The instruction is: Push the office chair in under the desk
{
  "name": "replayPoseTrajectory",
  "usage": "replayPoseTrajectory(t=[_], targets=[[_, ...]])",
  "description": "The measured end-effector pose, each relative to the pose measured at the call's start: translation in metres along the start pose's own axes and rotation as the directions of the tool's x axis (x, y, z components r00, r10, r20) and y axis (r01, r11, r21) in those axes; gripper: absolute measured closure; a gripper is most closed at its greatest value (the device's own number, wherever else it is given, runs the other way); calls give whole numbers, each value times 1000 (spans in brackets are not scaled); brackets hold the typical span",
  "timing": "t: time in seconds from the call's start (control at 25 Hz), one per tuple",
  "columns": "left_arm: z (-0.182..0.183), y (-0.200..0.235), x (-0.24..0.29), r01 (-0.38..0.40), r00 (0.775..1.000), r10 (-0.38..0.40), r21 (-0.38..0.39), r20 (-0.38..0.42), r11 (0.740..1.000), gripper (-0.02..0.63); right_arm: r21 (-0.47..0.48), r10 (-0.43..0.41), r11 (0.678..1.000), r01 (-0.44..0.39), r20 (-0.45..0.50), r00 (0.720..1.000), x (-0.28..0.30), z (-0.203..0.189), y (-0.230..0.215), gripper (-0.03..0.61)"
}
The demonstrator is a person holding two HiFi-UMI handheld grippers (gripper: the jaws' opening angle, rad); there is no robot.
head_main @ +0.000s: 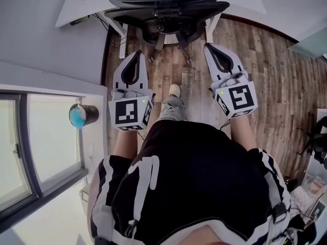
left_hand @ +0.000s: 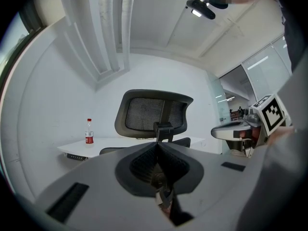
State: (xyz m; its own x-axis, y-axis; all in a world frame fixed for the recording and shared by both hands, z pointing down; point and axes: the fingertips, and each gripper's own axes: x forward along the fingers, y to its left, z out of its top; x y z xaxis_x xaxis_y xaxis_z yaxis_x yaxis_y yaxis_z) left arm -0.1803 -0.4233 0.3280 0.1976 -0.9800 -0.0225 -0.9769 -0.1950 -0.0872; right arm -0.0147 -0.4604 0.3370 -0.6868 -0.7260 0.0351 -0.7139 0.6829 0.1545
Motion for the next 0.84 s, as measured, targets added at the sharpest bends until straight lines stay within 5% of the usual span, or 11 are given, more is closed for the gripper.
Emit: replayPoseTrajectory(t=[0.84], targets=[[-1, -5, -3, 3, 1000, -3, 17, -5, 1000, 604, -4, -26, 1000, 26, 10, 1000, -8, 6, 0, 569]])
